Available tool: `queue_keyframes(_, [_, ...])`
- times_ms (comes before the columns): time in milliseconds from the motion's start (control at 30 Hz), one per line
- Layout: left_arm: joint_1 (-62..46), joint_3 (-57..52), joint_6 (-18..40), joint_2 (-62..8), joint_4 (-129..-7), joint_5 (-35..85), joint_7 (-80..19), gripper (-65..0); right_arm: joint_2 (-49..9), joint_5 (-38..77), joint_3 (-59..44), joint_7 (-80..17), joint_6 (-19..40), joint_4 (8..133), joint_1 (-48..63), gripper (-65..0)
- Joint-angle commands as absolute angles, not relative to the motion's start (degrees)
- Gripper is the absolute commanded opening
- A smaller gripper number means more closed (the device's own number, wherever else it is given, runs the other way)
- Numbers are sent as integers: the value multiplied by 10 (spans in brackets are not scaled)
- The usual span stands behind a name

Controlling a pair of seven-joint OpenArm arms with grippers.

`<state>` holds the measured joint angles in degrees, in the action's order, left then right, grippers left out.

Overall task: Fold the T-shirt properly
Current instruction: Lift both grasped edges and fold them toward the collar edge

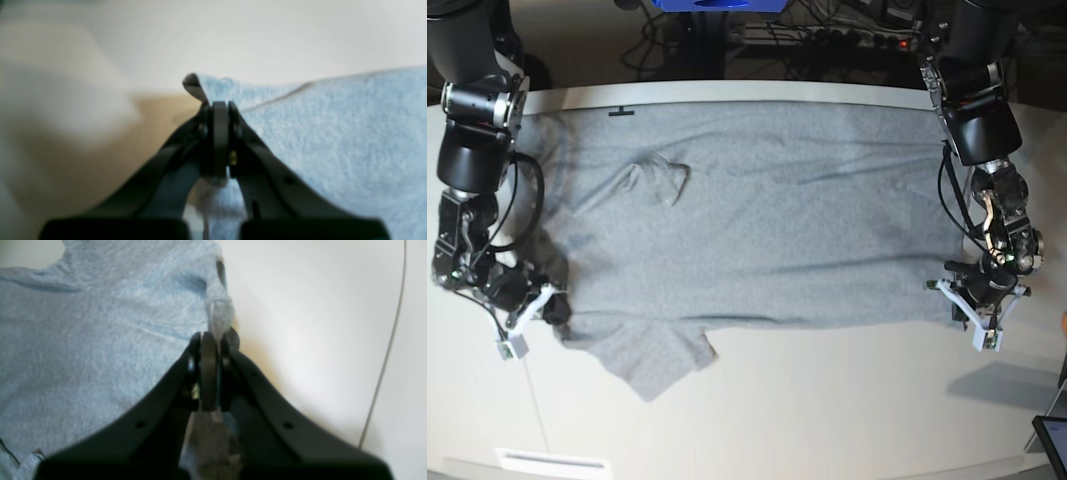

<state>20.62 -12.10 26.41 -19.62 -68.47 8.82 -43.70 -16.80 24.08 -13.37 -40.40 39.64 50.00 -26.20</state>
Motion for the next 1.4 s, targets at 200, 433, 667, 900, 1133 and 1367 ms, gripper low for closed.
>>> queue_keyframes(200, [189, -123, 262, -204, -739, 89, -445, -650, -177, 252, -135, -405, 400, 512, -279, -650])
queue_keyframes(433, [169, -123, 262, -208, -762, 89, -445, -650, -177, 252, -135, -409, 400, 527, -264, -650])
queue_keyframes(667, [138, -123, 262, -208, -800, 89, -446, -650, -177, 252, -138, -409, 400, 625, -225, -650])
queue_keyframes(900, [117, -123, 262, -207, -848, 89, -446, -650, -177, 254, -140, -409, 400, 667, -204, -650])
queue_keyframes(1133, [87, -124, 262, -206, -882, 89, -446, -650, -175, 255, -140, -409, 400, 695, -182, -650])
queue_keyframes(1367, [78, -157, 262, -204, -889, 89, -446, -650, -176, 255, -141, -414, 400, 742, -154, -650])
